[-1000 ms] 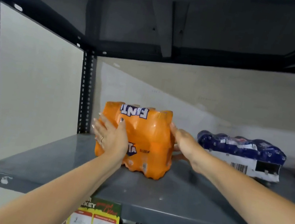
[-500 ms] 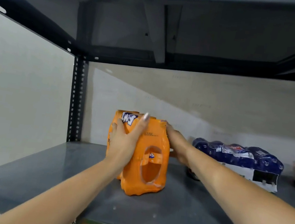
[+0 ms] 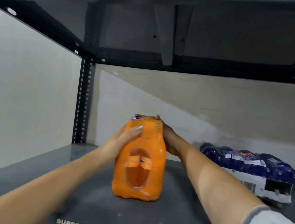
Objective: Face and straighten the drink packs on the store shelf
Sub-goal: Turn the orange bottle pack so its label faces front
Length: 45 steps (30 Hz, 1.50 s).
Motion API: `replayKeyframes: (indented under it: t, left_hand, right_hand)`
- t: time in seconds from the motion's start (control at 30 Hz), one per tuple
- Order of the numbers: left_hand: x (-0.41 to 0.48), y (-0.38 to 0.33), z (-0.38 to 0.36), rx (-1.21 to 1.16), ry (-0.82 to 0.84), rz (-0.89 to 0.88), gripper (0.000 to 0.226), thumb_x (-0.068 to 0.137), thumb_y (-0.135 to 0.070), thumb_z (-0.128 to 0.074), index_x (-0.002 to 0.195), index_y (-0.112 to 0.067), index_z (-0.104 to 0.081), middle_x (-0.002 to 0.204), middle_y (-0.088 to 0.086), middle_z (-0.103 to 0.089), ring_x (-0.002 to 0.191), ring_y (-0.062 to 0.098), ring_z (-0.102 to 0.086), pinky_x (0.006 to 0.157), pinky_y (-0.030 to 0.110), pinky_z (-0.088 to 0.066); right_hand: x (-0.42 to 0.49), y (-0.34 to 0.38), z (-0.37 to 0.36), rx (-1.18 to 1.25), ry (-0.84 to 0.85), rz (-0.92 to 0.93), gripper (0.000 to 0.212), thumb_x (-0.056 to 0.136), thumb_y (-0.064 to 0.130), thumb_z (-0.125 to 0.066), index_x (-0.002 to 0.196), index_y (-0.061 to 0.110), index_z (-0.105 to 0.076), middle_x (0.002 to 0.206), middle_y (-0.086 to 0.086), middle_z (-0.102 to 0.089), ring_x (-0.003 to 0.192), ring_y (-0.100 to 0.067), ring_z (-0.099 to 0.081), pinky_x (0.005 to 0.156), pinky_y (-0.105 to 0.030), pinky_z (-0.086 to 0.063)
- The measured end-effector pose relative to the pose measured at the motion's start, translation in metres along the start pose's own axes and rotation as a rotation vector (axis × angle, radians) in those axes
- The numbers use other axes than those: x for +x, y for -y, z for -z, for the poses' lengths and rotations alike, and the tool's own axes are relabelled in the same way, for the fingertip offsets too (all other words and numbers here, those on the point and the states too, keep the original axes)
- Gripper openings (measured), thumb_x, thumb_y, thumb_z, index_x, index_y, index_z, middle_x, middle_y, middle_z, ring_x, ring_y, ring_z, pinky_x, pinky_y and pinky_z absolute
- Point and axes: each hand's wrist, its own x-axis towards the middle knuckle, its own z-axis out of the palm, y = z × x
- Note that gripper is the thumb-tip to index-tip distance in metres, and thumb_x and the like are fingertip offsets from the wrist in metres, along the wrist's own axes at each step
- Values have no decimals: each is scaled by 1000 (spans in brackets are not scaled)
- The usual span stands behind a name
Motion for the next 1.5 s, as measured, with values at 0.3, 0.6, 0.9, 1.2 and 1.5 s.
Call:
replayKeyframes:
  t: [0.3,0.6,0.9,1.2,1.5]
  left_hand:
    - [7,13,59,146,-226,163,98,53,-97,-50,110,-19,-70,109,13,-75,108,32,-68,106,54,-46]
    - [38,7,46,-72,-387,310,37,101,-42,-50,114,-13,-68,90,11,-79,89,31,-72,79,50,-58]
    - [19,8,40,-37,-196,230,73,64,-83,-41,110,-31,-65,106,8,-75,98,30,-71,80,47,-56]
    - [2,7,35,49,-178,180,52,91,-65,-43,128,-30,-51,107,0,-69,97,24,-68,78,44,-55]
    - [-41,-6,28,29,-186,163,54,60,-75,-51,101,-39,-59,94,-5,-76,94,23,-69,77,43,-55]
  right_hand:
    - [-31,-31,27,-191,-306,142,58,90,67,-34,117,16,-45,115,-7,-63,100,-22,-62,86,-39,-53]
    - [-60,-38,21,-217,-380,157,61,91,61,-44,130,15,-39,122,-4,-54,101,-19,-54,77,-33,-47]
    - [-72,-46,23,-215,-243,78,68,88,56,-55,140,21,-29,142,-6,-47,122,-27,-53,87,-39,-49]
    - [-80,-47,24,-232,-232,72,65,87,55,-56,136,21,-30,141,-8,-47,121,-29,-54,95,-45,-51]
    - [-129,-43,19,-291,-211,143,60,83,57,-59,127,25,-34,121,0,-52,105,-19,-57,83,-38,-55]
